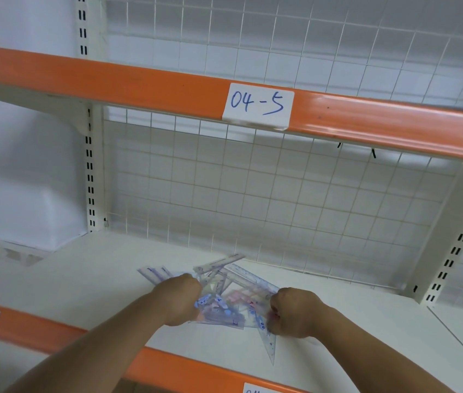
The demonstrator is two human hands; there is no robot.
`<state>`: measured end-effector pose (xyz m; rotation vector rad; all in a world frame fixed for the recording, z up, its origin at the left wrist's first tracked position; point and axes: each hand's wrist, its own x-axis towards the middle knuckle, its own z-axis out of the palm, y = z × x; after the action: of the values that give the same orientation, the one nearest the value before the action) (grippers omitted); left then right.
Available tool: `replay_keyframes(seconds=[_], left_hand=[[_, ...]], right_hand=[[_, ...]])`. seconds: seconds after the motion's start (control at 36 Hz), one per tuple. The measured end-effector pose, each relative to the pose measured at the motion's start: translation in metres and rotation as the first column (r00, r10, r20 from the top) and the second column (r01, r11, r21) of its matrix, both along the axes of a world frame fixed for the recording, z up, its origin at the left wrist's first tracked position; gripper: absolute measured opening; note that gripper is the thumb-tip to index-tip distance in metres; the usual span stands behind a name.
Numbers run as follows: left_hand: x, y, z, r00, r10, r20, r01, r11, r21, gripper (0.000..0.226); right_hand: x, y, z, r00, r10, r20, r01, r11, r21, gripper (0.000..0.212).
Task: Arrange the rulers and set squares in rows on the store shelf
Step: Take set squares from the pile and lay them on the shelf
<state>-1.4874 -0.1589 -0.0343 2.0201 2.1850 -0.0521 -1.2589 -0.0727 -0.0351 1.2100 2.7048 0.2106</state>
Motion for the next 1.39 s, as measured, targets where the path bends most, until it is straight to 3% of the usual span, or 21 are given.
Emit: replay_keyframes(seconds=[0.11,0.33,0.44,0.58,0.81,1.03,1.11,1.39], left_hand=[[-0.003,-0.003,0.005,0.998,0.065,0.011,-0.066,0.997,0.05,0.041],[-0.005,-0.011,0.009,0.998,0.055,0.024,-0.057,0.994,0.091,0.047],[-0.003,-0.008,0.004,0.999,0.014,0.03,-0.017,0.996,0.093,0.043],[0.007,-0.003,0.001,0.998,-0.042,0.04,0.038,0.994,0.1,0.018],[0.037,0.006,-0.002,0.983,-0.167,0.074,0.162,0.984,0.068,0.035],[0.08,0.014,-0.001,0.958,-0.28,0.062,0.275,0.958,0.078,0.024],[0.101,0.018,0.002,0.948,-0.312,0.057,0.307,0.948,0.082,0.027],[0.194,0.022,0.01,0.91,-0.412,0.042,0.407,0.909,0.092,0.039]], right_hand=[[0.001,0.0,-0.001,1.0,-0.002,0.008,0.002,1.0,-0.001,0.024],[0.007,0.001,0.004,0.999,-0.034,-0.021,0.034,0.999,-0.012,0.027],[0.016,0.0,0.007,0.997,-0.072,-0.033,0.072,0.997,-0.013,0.033],[0.026,-0.009,0.009,0.987,-0.148,-0.062,0.148,0.989,-0.013,0.034],[0.057,-0.029,0.004,0.962,-0.257,-0.096,0.261,0.965,0.031,0.033],[0.103,-0.049,0.002,0.926,-0.358,-0.116,0.364,0.931,0.033,0.032],[0.125,-0.056,0.004,0.907,-0.396,-0.141,0.405,0.914,0.034,0.022],[0.215,-0.077,0.006,0.857,-0.492,-0.154,0.506,0.859,0.073,0.035]])
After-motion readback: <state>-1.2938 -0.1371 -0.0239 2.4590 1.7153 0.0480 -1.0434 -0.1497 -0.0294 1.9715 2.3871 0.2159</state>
